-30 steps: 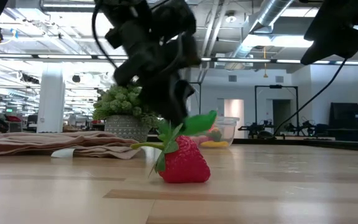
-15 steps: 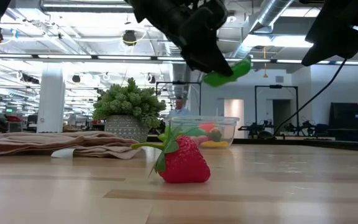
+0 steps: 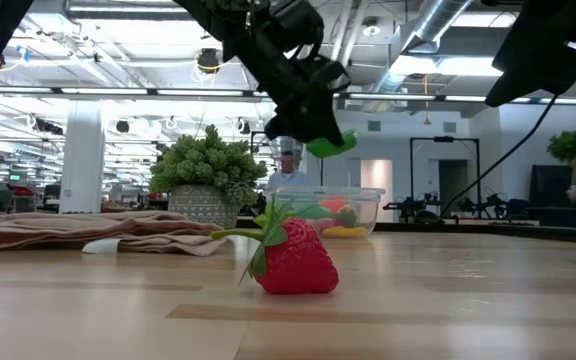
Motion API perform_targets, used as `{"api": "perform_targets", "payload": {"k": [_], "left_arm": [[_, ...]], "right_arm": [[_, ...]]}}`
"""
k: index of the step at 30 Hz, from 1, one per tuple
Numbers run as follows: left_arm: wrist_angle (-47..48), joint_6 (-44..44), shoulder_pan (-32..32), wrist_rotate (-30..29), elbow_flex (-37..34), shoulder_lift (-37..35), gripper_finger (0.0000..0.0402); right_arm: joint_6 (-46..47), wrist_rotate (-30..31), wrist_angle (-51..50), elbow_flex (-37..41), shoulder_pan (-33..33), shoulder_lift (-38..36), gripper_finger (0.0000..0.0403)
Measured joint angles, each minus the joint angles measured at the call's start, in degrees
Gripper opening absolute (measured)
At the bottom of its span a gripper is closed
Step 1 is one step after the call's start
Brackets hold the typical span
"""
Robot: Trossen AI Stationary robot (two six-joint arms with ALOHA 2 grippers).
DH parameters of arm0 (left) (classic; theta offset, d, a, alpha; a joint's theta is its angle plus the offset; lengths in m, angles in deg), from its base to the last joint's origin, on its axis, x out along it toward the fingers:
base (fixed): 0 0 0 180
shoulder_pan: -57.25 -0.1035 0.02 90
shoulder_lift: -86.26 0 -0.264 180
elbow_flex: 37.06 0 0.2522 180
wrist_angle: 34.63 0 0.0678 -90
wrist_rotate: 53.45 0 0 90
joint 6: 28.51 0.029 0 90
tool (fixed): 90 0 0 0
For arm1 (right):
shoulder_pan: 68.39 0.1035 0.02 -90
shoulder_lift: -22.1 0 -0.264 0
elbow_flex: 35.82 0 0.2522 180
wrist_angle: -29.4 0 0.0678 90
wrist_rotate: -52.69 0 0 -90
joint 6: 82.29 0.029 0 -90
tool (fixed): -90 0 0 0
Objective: Pick and placing Produce into tupperware
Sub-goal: Put the green beans into the transparent bin
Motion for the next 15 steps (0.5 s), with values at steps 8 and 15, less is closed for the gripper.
{"api": "perform_targets", "payload": {"k": [8,15], "left_arm": [[3.23,-3.06,-4.99,-0.02,0.0,0.04,0.0137],[3.25,-3.01,-7.44,0.68,0.0,0.14,0.0137]], "right_arm": [[-0.61,1.46,0.0,0.0,0.0,0.02,0.0244],[-0.6,1.46,0.0,0.0,0.0,0.02,0.0244]]}}
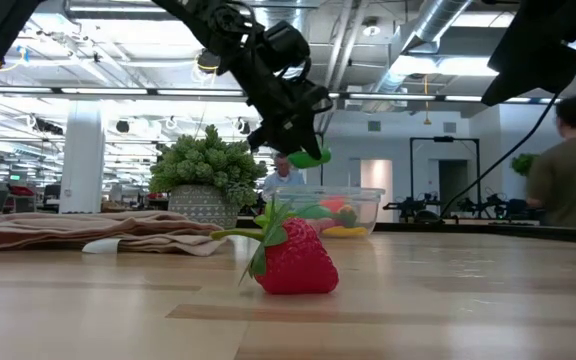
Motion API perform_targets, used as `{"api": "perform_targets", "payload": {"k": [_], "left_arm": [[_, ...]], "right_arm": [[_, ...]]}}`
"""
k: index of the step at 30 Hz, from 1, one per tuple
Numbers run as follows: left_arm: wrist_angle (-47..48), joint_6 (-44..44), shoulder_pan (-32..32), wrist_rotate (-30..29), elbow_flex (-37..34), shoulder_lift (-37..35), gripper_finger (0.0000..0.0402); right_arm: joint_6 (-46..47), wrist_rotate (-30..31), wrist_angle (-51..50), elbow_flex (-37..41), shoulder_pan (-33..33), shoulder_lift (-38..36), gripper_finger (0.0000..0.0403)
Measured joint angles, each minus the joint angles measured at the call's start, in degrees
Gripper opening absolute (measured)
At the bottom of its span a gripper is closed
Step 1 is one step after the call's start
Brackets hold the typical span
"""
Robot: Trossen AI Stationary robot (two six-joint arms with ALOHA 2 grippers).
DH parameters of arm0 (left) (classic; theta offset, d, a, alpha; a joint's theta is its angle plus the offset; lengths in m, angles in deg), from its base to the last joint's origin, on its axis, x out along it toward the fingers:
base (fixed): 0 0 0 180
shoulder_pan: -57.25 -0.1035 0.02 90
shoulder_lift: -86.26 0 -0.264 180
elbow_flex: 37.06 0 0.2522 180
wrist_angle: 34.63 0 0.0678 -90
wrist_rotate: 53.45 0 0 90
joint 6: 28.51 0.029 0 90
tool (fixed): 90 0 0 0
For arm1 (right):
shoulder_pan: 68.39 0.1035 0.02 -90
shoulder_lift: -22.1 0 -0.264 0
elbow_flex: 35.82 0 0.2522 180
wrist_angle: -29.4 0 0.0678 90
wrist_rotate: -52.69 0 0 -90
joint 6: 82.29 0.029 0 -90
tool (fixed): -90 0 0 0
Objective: Pick and placing Produce into tupperware
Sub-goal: Put the green beans into the transparent bin
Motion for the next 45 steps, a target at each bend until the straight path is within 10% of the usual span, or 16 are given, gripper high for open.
{"api": "perform_targets", "payload": {"k": [45], "left_arm": [[-6.56,14.28,1.31,0.6,-0.27,1.9,0.0137]], "right_arm": [[0.15,4.28,0.07,0.07,0.0,0.0,0.0244]]}}
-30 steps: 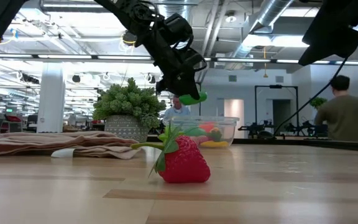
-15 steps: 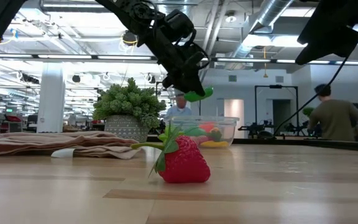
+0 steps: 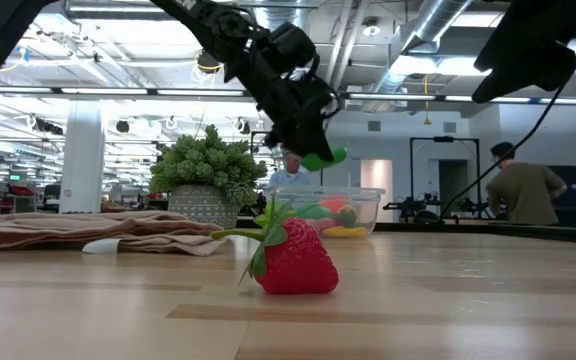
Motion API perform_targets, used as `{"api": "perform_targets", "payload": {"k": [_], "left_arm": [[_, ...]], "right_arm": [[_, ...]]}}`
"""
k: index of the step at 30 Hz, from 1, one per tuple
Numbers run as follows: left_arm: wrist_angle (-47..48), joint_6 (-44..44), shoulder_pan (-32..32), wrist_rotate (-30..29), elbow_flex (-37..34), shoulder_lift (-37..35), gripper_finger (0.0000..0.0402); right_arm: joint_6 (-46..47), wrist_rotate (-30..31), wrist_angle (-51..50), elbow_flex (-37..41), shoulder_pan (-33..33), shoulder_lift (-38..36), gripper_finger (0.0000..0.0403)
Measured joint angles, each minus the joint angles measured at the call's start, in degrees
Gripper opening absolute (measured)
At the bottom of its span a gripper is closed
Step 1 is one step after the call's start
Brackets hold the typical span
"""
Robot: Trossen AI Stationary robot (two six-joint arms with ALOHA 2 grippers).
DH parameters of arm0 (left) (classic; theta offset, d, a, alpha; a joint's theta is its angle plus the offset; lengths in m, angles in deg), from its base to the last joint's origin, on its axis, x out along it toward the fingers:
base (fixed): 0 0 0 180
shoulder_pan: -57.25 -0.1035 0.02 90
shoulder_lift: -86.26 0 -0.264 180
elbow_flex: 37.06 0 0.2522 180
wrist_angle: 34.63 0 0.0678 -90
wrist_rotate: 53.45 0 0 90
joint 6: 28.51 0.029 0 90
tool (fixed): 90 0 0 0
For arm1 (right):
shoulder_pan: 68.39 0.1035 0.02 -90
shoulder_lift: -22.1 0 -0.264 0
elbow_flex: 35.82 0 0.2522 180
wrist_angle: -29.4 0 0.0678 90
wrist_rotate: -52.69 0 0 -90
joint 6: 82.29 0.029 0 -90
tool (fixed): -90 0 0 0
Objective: Pick and placing Produce into tupperware
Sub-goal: Put the green beans into the transparent bin
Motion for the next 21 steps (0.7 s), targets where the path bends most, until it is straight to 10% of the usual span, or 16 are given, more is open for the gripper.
{"api": "perform_targets", "payload": {"k": [21], "left_arm": [[0.17,-0.89,1.31,0.12,0.05,4.19,0.0144]], "right_arm": [[0.35,-0.17,-1.78,0.02,0.22,0.02,0.0244]]}}
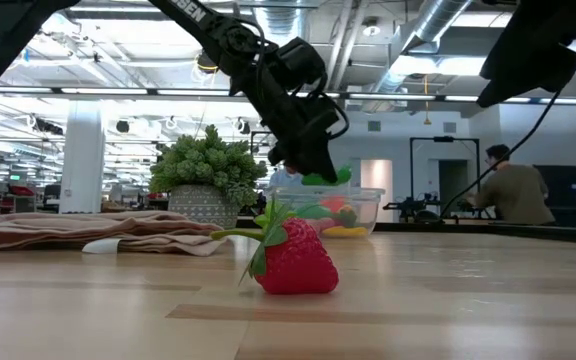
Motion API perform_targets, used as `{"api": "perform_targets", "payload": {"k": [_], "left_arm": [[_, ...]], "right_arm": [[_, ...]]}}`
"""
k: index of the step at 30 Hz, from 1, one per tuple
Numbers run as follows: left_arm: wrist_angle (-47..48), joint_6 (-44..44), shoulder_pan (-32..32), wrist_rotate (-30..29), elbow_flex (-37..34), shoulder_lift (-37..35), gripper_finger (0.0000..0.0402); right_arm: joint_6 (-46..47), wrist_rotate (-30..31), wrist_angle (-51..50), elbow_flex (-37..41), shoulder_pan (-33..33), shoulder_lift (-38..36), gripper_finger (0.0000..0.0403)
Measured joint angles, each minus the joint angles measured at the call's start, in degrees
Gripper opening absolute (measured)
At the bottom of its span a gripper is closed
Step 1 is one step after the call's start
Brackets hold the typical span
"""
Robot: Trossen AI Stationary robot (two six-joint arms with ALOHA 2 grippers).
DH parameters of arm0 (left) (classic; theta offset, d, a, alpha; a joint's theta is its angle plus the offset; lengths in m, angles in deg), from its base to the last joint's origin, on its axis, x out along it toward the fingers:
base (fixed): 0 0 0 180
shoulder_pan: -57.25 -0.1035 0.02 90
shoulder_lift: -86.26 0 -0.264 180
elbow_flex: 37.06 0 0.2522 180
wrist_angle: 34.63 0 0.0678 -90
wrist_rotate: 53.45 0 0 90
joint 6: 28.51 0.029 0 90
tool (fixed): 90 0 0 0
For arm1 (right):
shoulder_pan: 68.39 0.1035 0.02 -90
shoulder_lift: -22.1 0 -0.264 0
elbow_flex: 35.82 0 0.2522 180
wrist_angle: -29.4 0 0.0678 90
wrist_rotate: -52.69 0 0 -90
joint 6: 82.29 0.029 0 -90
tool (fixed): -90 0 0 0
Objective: Pick and placing Produce into tupperware
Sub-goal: Put the green beans into the transparent bin
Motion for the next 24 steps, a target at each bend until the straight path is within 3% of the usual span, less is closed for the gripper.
{"api": "perform_targets", "payload": {"k": [17,24], "left_arm": [[1.51,1.27,0.13,3.1,0.0,-0.07,0.0147],[1.47,1.56,0.13,3.9,0.02,-0.09,0.0195]], "right_arm": [[-0.37,0.02,-0.18,0.0,-0.22,-0.02,0.0244],[-0.37,0.02,0.4,0.0,-0.22,-0.02,0.0244]]}}
